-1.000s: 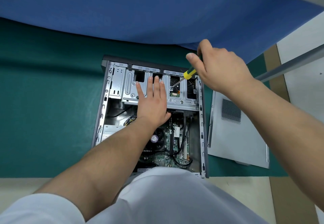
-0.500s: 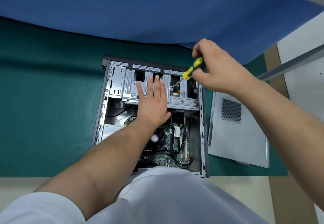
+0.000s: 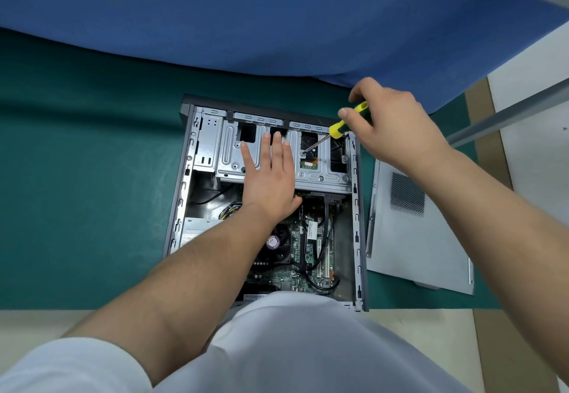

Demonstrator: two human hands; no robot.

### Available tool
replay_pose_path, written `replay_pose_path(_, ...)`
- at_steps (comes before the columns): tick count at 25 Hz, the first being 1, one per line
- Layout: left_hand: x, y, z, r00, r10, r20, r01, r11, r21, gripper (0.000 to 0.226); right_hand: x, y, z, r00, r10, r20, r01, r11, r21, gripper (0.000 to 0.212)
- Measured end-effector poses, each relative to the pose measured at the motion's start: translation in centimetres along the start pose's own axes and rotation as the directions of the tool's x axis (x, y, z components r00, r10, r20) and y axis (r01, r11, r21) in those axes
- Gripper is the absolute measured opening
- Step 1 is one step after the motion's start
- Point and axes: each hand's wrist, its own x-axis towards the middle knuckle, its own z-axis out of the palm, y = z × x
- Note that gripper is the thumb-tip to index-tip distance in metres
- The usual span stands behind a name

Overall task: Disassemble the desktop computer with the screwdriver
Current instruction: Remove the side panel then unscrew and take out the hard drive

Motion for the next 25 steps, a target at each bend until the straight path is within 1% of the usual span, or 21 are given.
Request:
replay_pose_path(2,0.0,0.0,-0.1,1.0,-0.002,0.0,0.002,1.0,-0.001,0.124,-0.3,0.3,0.1,1.0,-0.025,0.005,0.024,0.99,0.142,0.011)
replay_pose_path(4,0.0,0.0,-0.1,1.0,-0.001,0.001,0.001,1.0,0.0,0.123,-0.8,0.7,0.0,1.0,-0.02,0.008,0.017,0.968,0.25,0.02)
replay_pose_path(6,-0.1,0.1,-0.2,1.0,0.002,0.001,-0.002,1.0,0.005,0.122,-1.4,1.1,0.2,1.0,0.011,-0.006,-0.008,0.958,0.286,0.025)
replay_pose_path(12,-0.1,0.0,-0.3,1.0,0.002,0.008,-0.002,1.0,0.015,0.12,-2.3,1.8,0.8,0.988,0.129,-0.09,-0.086,0.922,0.377,0.02)
replay_pose_path(17,-0.1,-0.1,-0.5,1.0,0.005,0.009,-0.005,1.0,0.012,0.12,-2.9,2.5,0.6,0.964,0.243,-0.104,-0.174,0.879,0.445,0.021)
replay_pose_path(19,-0.2,-0.1,-0.5,1.0,0.009,0.008,-0.009,1.0,0.015,0.12,-3.3,2.9,0.6,0.942,0.312,-0.123,-0.21,0.834,0.51,0.024)
replay_pose_path(21,-0.2,-0.1,-0.5,1.0,0.008,0.013,-0.008,1.0,0.013,0.121,-3.6,3.2,0.5,0.907,0.377,-0.187,-0.196,0.771,0.606,0.025)
replay_pose_path(23,-0.2,-0.1,-0.5,1.0,0.008,0.017,-0.009,1.0,0.017,0.121,-3.7,2.9,0.1,0.833,0.454,-0.317,-0.126,0.713,0.69,0.023)
replay_pose_path(25,-0.2,-0.1,-0.5,1.0,0.011,0.018,-0.011,1.0,0.016,0.121,-3.3,2.4,-0.5,0.746,0.467,-0.475,-0.037,0.741,0.671,0.02)
